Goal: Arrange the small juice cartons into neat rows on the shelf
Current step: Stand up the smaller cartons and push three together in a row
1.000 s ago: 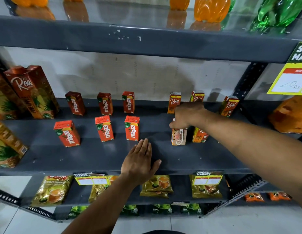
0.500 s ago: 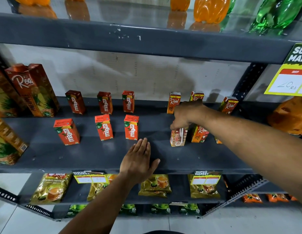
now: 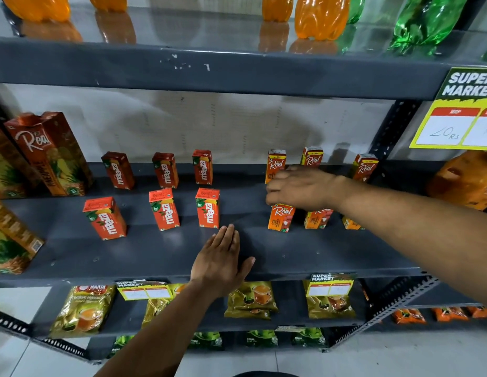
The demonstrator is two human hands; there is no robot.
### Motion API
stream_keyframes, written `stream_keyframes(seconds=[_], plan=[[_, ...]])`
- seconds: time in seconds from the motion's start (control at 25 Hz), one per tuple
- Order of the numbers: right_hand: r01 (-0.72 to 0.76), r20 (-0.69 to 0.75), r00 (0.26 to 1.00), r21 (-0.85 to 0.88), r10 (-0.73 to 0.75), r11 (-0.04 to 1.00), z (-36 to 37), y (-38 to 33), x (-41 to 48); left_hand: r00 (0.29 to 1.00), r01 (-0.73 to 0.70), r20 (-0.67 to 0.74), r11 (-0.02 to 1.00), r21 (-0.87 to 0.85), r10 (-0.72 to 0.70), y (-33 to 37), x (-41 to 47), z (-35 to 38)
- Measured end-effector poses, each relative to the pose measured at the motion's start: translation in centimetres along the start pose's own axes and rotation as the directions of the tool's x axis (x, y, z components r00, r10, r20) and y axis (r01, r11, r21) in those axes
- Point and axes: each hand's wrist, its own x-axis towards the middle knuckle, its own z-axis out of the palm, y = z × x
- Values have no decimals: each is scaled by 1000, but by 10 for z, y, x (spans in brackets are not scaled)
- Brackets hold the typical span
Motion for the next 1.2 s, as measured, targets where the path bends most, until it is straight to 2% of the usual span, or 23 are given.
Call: stream_keyframes(seconds=[0.04,0.12,0.24,0.32,0.36,0.44,0.52,0.64,0.72,0.84,0.92,1.12,1.2], plan=[[-15,-15,1000,33,16,999,2,1,-4,1000,2,4,1000,1,-2,0,0,-1],[-90,-41,994,207,100,974,3,11,-19,1000,3,10,1000,-2,-3,1,-1,-2],[-271,-76,933,493,351,827,18,42,-65,999,10,36,999,-45,-8,0,-1,-5],[-412,-38,805,682,592,604,47,59,-111,999,42,39,986,-161,-36,2,2,-8],[-449,32,724,780,689,436,64,61,-133,997,74,33,964,-254,-68,6,6,-9],[-406,189,605,909,773,96,102,55,-167,987,150,20,855,-496,-161,21,21,-14],[-330,288,568,938,771,-107,134,45,-179,972,205,49,724,-658,-230,38,44,-19],[-239,374,630,927,681,-289,166,29,-172,965,242,118,618,-748,-236,51,79,-24],[-259,399,642,916,655,-306,185,23,-160,966,250,148,620,-744,-211,53,96,-24],[-321,398,615,915,681,-244,200,21,-142,959,279,167,644,-712,-231,58,110,-23],[-312,387,618,920,685,-238,201,24,-131,957,282,164,645,-710,-238,64,117,-23],[-309,359,732,932,579,-188,198,22,-91,962,262,125,697,-667,-242,83,127,-18],[-341,381,726,923,572,-181,202,18,-81,966,250,120,710,-659,-229,87,132,-15]])
